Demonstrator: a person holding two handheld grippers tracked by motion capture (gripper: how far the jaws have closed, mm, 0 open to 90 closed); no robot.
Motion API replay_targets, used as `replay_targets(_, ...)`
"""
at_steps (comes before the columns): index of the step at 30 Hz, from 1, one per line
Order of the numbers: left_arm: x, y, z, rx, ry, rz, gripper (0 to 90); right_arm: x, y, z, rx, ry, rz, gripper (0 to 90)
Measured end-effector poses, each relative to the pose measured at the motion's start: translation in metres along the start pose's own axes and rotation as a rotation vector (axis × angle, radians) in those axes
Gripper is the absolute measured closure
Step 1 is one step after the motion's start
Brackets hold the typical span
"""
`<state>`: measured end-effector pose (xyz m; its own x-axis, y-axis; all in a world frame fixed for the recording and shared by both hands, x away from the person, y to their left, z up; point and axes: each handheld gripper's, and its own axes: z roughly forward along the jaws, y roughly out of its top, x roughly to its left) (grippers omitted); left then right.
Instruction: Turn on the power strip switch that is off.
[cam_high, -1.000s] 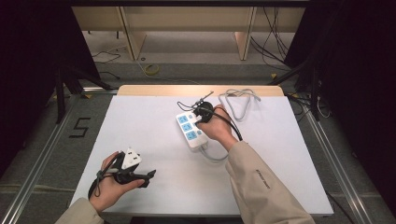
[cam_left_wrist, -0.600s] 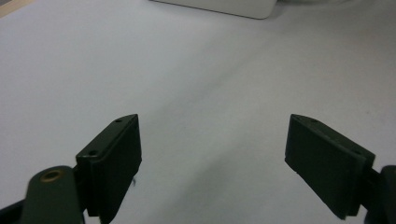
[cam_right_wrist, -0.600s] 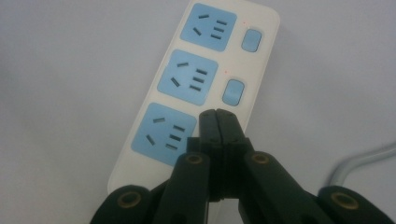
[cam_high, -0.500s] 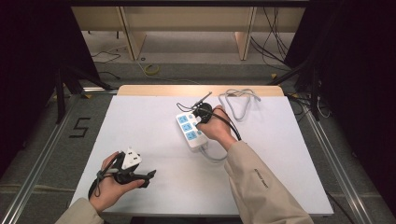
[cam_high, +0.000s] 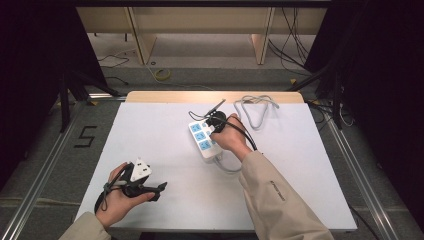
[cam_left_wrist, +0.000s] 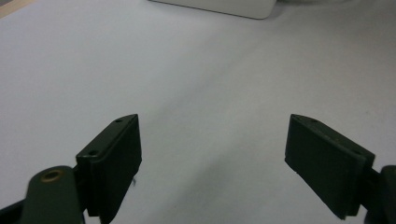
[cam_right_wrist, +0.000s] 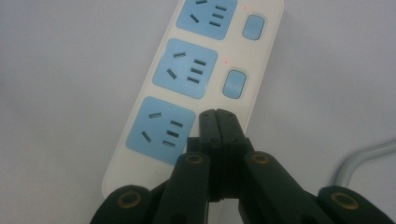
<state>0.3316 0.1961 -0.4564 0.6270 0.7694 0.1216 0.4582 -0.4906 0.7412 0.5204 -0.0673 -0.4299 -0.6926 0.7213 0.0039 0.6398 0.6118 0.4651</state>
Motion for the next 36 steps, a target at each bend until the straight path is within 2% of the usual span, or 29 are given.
replay_targets(20,-0.0001,0.0000,0.0000,0.002,0.000,0.001,18.6,0.0013,0.0020,0.0045,0.045,-0.007,-0.009,90.0)
replay_targets(36,-0.0006,0.0002,0.0001,0.001,-0.002,-0.001,18.6,0.0013,0.0019,0.0064,0.055,-0.009,0.010,90.0)
